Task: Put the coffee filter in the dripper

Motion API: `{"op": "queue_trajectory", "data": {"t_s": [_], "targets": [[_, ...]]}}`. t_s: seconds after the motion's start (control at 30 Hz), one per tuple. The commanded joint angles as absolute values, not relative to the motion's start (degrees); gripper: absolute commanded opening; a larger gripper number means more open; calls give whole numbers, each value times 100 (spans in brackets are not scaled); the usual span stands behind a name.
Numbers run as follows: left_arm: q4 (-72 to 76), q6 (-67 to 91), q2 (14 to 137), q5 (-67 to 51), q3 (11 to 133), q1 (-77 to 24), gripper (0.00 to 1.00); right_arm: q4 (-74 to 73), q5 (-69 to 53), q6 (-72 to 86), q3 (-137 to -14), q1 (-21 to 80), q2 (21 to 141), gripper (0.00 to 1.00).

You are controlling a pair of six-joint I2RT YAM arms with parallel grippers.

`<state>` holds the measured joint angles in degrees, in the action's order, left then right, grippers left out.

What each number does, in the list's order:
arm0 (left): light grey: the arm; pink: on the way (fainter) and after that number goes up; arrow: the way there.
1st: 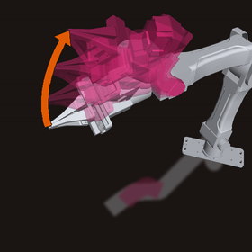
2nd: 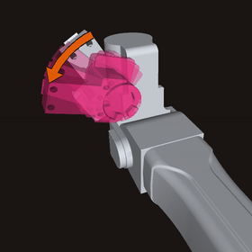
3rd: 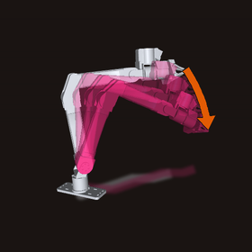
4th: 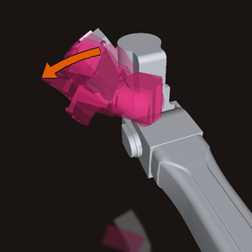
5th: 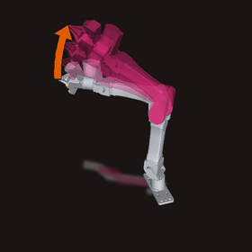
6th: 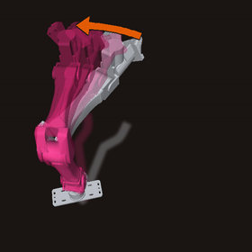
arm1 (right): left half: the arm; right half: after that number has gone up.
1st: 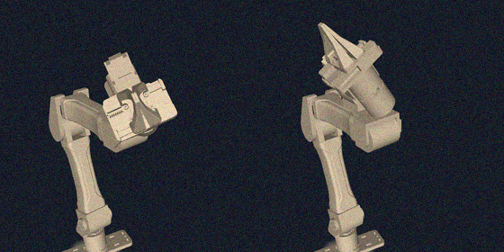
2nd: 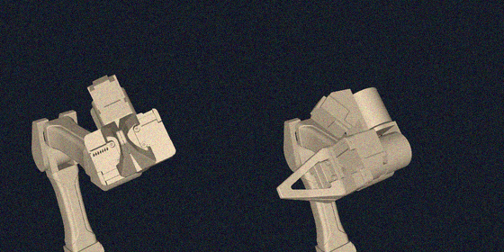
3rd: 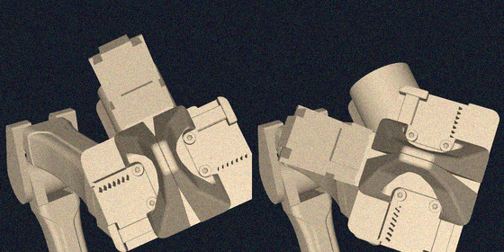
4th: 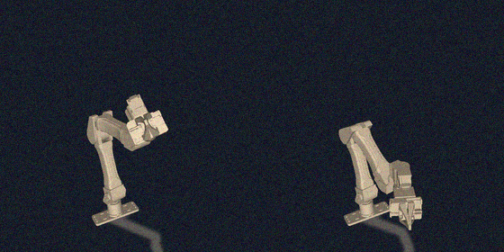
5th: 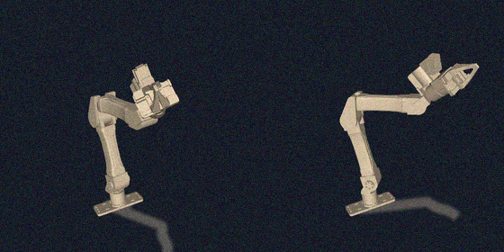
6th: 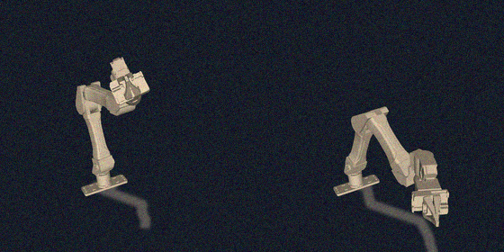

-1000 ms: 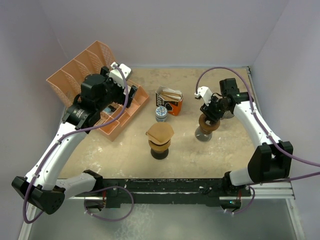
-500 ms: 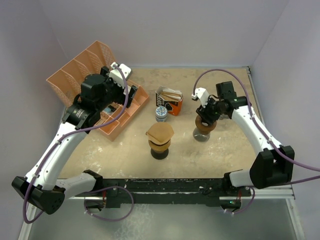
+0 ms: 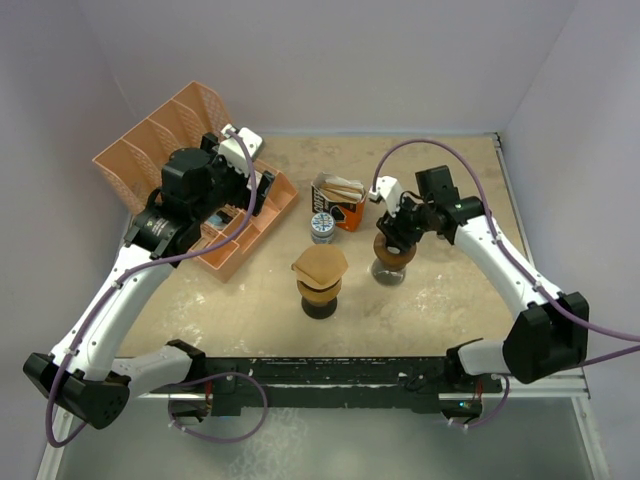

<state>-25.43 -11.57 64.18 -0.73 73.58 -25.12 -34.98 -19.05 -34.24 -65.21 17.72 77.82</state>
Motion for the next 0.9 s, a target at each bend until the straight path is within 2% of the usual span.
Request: {"op": "queue_trajectory", "data": {"t_s": [0.0, 0.17, 0.57, 0.87], "targets": [[-2452, -1228, 6299, -67, 7486, -2485, 100, -3160, -2092, -3156, -6419, 1929, 7706, 59], [-2460, -1230, 6321, -62, 7503, -2489, 100, -3118, -1980, -3154, -6420, 1969, 7725, 62], [-2417, -1230, 6279, -64, 7465, -2485, 100, -3362, -1877, -2826, -7044, 1964, 7223, 84], [-2408, -1200, 6274, -79, 7457, -2491, 100, -3271, -1302, -2340, -7406, 1649, 6908, 86]]}}
